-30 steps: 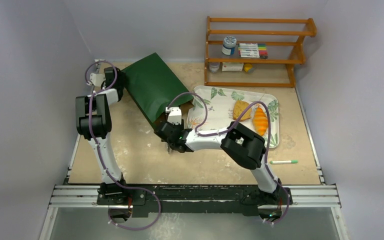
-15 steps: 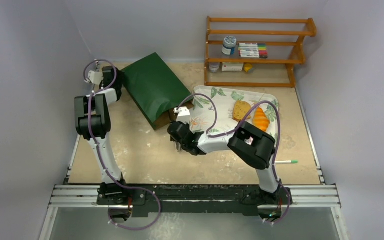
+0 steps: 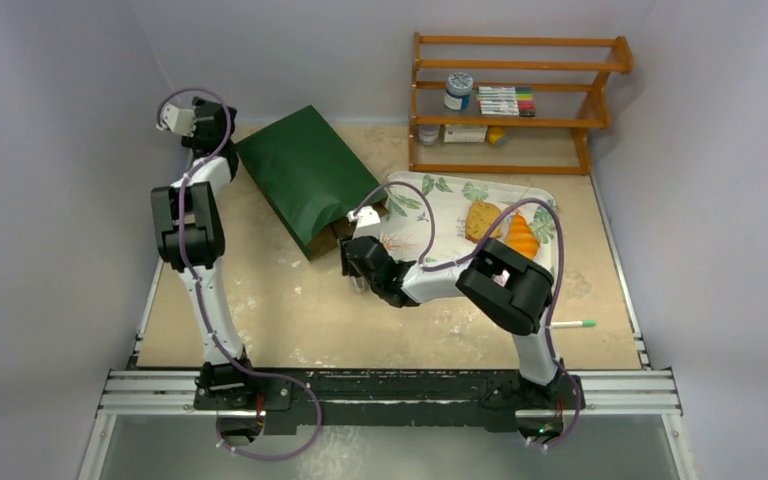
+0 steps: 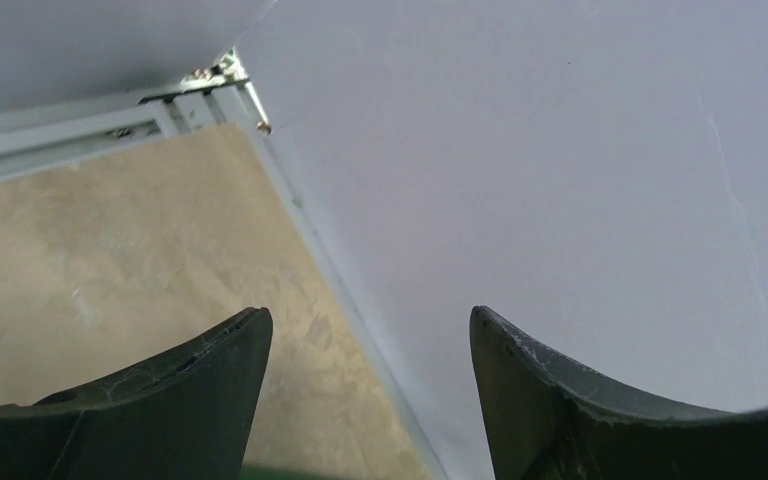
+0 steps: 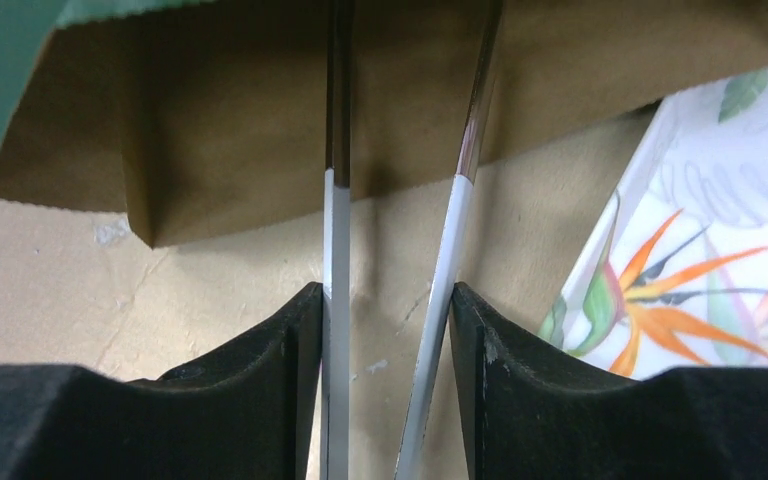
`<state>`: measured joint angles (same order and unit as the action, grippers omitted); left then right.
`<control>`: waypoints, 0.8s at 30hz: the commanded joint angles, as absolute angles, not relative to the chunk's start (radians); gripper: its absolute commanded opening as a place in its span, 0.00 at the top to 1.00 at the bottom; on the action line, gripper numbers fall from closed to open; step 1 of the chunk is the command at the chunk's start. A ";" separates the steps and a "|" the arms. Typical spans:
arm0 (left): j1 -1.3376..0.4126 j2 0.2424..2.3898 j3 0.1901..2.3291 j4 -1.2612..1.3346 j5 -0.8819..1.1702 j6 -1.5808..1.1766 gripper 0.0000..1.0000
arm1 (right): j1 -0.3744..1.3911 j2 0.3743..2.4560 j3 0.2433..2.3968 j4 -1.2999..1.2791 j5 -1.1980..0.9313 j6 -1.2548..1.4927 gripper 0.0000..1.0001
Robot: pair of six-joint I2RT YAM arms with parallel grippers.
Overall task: Take the fake bread out of the paper bag
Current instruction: Pick up the clamp from the paper bag, then take out the fake bread from the paper bag.
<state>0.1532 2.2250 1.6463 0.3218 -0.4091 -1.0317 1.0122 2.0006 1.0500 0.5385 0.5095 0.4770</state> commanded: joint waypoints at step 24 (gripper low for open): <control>0.173 2.554 1.994 0.366 -0.244 -1.026 0.19 | 0.841 2.138 1.343 0.619 0.251 0.343 0.48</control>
